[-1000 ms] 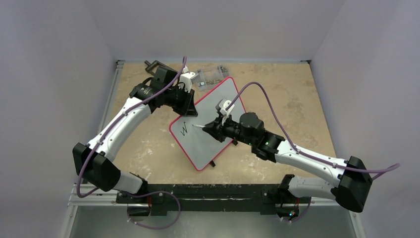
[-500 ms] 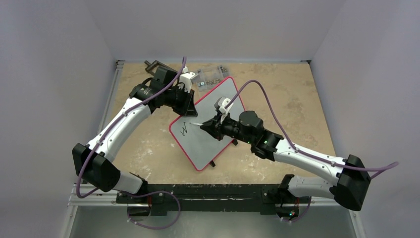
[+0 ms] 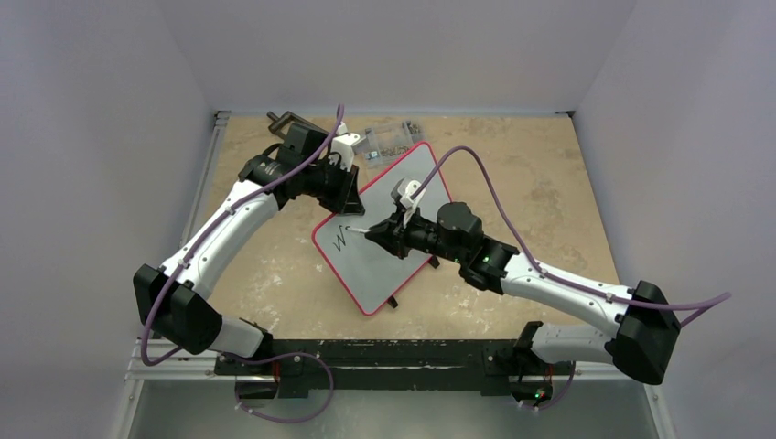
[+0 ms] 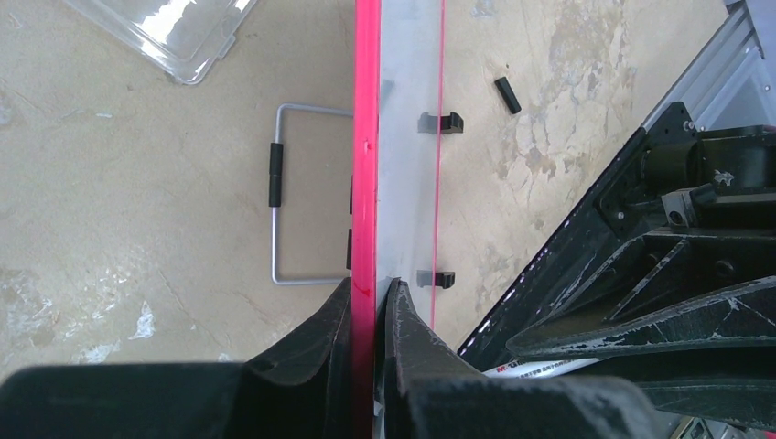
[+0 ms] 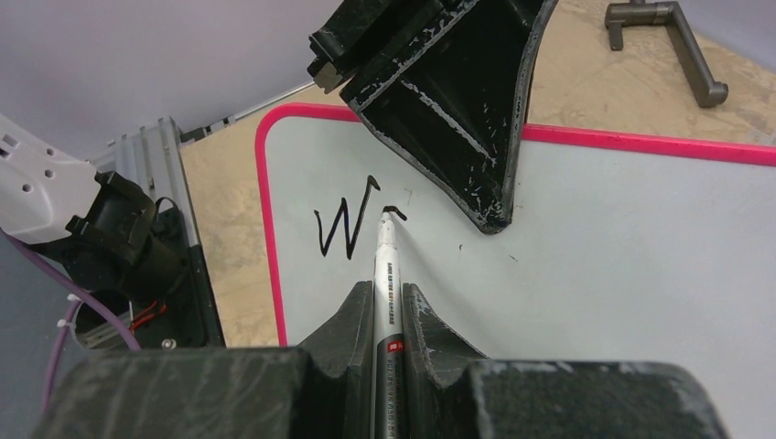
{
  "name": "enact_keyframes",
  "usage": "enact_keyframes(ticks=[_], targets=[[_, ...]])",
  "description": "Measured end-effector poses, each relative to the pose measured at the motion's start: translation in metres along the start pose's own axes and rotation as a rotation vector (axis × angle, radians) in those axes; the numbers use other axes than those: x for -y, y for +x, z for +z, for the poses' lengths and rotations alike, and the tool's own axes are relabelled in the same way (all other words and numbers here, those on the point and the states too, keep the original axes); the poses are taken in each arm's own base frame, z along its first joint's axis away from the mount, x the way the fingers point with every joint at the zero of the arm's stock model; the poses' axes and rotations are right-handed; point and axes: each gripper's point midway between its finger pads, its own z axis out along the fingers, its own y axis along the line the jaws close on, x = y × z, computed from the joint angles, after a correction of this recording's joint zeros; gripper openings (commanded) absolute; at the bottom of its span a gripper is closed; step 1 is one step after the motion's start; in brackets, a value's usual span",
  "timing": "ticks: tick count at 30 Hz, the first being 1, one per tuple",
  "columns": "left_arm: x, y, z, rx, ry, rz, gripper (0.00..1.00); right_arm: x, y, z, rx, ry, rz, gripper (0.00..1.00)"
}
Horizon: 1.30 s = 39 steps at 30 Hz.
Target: Write a sentence on the whiteboard
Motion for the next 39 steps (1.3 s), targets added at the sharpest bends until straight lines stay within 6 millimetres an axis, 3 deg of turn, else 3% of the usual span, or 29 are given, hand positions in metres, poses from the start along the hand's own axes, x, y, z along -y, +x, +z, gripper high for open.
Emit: enact_keyframes(ticks=[21, 39], targets=[[0.000, 0.000, 0.000, 0.001, -0.001, 0.001, 0.00, -0.003, 0.021, -0.007, -0.035, -0.018, 0.022, 0.00], [0.000, 0.000, 0.000, 0.002, -0.004, 0.001, 0.00, 0.004, 0.018, -0.009, -0.033, 0.031, 0.023, 0.00]])
